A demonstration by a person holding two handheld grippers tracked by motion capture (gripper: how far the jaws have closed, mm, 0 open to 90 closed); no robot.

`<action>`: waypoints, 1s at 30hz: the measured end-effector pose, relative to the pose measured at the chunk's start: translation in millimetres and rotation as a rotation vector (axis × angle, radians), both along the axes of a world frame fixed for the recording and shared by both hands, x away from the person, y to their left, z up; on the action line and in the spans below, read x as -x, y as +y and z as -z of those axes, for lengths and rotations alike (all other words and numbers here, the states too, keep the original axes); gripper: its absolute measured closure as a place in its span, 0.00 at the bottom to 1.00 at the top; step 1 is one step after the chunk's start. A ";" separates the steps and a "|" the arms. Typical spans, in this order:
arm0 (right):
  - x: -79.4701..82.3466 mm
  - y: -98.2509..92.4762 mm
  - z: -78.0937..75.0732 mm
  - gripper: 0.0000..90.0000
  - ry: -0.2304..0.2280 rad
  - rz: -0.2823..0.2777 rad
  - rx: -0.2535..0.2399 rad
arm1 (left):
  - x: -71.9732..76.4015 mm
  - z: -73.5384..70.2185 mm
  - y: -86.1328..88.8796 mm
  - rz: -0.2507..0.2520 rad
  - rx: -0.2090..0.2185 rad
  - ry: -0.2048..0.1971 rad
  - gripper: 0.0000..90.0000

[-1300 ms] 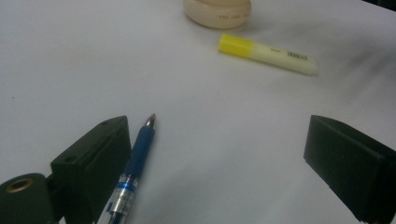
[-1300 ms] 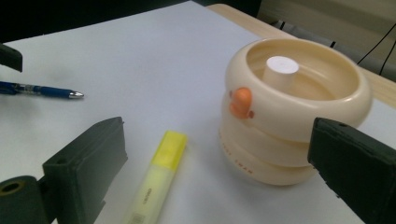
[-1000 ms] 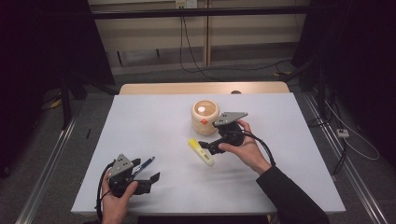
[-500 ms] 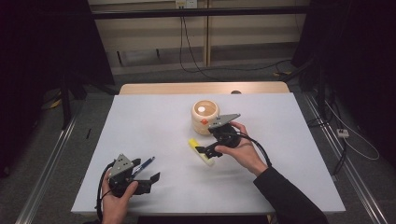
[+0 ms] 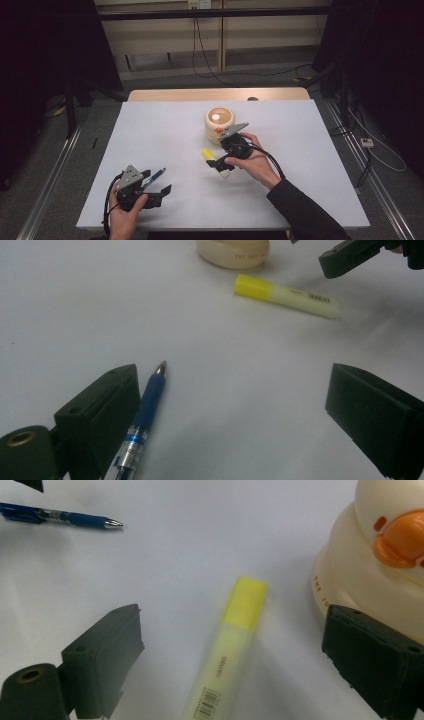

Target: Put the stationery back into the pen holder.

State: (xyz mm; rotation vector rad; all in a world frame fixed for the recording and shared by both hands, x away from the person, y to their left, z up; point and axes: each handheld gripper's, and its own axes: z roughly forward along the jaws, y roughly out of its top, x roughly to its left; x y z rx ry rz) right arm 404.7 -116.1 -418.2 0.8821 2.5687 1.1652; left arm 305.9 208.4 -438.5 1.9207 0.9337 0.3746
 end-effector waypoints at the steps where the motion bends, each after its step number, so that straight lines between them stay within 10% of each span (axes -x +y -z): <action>1: -0.6 0.8 -0.5 0.10 -0.001 0.005 0.008 | 0.0 0.1 0.0 0.000 -0.001 0.001 0.08; 30: -16.8 30.6 -1.5 0.19 0.148 0.056 0.186 | -0.1 0.2 0.1 -0.003 -0.007 -0.001 0.09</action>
